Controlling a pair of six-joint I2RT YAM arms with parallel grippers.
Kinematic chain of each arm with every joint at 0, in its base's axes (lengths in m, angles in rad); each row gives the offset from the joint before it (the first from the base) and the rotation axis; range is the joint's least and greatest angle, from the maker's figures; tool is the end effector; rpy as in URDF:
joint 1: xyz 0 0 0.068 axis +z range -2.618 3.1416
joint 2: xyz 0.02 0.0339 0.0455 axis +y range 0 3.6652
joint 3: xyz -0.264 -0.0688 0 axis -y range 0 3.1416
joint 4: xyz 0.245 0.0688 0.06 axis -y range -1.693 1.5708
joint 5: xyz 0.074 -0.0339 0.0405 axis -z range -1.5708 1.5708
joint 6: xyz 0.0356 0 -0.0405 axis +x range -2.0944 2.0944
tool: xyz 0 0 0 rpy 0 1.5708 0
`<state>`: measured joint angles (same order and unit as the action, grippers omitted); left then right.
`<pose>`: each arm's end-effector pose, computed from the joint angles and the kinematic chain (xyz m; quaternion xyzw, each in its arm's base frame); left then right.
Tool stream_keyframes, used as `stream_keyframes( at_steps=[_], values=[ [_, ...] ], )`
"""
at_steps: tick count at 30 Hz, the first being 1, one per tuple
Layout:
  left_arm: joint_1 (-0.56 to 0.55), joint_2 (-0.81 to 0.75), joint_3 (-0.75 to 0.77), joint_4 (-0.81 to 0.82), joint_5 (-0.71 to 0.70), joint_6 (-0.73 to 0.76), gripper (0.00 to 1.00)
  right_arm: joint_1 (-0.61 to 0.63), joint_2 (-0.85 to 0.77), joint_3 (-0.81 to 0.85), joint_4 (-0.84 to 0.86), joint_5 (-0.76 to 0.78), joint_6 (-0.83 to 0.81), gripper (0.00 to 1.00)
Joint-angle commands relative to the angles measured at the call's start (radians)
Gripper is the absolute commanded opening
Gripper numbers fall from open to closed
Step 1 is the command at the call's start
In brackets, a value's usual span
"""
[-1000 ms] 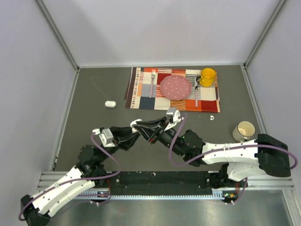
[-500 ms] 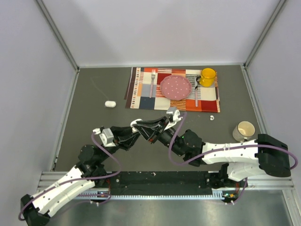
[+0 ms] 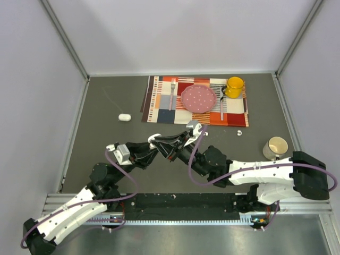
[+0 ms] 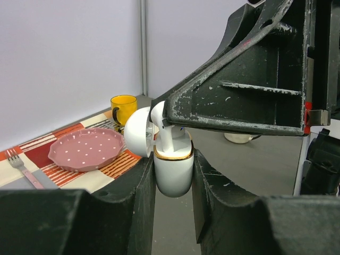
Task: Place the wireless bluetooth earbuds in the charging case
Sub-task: Insert the left earbud into the left side groove of the charging case.
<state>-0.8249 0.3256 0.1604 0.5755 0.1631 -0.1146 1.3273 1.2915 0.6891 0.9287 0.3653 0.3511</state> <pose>0.0782 -0.0931 0.2604 0.2539 0.4886 -0.4171 0.7230 0.0810 0.2732 0.3123 -0.1384 0.5755 0.5239 0.6126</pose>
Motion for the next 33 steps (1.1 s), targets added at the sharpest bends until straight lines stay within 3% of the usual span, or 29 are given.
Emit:
stream_keyframes(
  at_steps=[1, 7, 29, 33],
  values=[
    [-0.002, -0.011, 0.007, 0.136, -0.004, 0.010, 0.00, 0.016, -0.021, 0.026, -0.085, 0.047, -0.014, 0.00],
    [-0.002, -0.014, 0.005, 0.138, -0.007, 0.012, 0.00, 0.023, -0.024, 0.081, -0.201, 0.050, -0.043, 0.00],
    [-0.002, -0.020, 0.004, 0.127, -0.013, 0.026, 0.00, 0.035, -0.041, 0.164, -0.372, 0.152, -0.077, 0.00],
    [-0.002, -0.019, 0.004, 0.129, -0.016, 0.027, 0.00, 0.035, -0.040, 0.167, -0.373, 0.147, -0.075, 0.08]
  ],
)
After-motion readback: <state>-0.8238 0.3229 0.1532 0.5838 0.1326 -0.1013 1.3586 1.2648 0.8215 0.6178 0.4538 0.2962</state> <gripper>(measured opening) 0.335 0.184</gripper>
